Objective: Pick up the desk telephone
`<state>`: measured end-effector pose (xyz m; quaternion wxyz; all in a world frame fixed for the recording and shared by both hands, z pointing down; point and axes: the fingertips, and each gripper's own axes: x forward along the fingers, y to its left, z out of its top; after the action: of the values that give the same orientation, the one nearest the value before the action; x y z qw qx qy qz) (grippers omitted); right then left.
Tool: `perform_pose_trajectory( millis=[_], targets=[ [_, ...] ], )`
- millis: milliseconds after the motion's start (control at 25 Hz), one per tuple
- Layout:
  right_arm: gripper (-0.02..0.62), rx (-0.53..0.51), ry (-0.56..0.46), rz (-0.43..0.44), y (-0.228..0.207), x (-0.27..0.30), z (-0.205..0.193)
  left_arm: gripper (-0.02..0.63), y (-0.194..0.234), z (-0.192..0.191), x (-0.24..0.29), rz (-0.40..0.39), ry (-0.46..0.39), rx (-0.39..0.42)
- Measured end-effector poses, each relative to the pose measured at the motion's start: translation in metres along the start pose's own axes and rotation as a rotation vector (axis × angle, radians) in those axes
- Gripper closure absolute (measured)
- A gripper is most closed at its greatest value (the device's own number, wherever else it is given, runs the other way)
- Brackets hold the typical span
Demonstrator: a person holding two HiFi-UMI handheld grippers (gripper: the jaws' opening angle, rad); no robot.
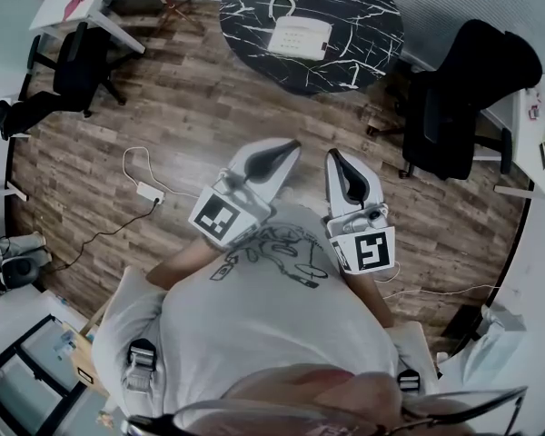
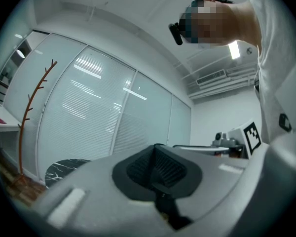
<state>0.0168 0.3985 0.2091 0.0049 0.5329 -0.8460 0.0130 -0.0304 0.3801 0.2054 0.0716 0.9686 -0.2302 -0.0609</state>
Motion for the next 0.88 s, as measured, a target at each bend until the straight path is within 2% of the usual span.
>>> perform_pose_trajectory(
  millis=[160,400,600,880],
  targets=[
    [0.591,0.0,0.008,0.006,-0.003,0.016,-0.004,0.603,0.018,-0.003,0.006,0.01,0.015,-0.022],
    [0.591,-0.012,0.024,-0.017,-0.023,0.065,-0.014,0.604,0.072,-0.011,0.029,-0.01,0.01,-0.027],
    [0.591,0.016,0.005,-0.072,-0.057,0.129,-0.01,0.604,0.133,-0.008,0.062,-0.04,0.017,-0.036],
    [0.591,-0.006,-0.003,-0.087,-0.092,0.233,0.001,0.603,0.234,0.019,0.102,-0.067,0.005,-0.027]
  ],
)
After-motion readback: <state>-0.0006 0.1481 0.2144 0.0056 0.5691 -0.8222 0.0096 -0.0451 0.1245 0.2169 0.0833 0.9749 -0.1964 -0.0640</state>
